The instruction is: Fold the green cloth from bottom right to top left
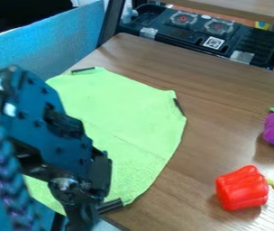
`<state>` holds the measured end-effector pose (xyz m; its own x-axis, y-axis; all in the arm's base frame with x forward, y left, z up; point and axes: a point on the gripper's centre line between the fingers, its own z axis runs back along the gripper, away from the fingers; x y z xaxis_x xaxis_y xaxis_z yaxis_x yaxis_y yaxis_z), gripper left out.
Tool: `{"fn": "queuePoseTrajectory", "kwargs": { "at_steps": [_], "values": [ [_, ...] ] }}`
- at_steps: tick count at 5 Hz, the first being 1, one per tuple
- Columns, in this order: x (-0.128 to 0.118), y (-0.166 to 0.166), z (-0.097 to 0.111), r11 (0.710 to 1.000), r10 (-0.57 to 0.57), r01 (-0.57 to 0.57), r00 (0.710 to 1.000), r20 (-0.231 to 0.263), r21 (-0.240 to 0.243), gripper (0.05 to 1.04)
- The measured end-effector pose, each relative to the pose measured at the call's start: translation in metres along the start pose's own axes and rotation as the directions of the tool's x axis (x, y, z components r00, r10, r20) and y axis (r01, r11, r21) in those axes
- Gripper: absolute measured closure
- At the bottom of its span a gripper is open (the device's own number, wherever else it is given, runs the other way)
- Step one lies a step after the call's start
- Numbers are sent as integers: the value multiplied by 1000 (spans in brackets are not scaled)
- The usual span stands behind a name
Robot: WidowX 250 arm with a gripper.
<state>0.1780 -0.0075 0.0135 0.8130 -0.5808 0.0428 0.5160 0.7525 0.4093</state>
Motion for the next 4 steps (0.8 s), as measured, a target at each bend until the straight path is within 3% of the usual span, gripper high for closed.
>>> {"fn": "queuePoseTrajectory", "kwargs": {
  "at_steps": [1, 3, 4],
  "values": [
    [4, -1, -18, 999, 28, -27, 999, -41, 28, 404],
    [-2, -1, -14, 999, 28, -31, 997, -69, -41, 616],
    [-23, -9, 0, 994, -20, 9, 995, -100, -106, 848]
  ]
}}
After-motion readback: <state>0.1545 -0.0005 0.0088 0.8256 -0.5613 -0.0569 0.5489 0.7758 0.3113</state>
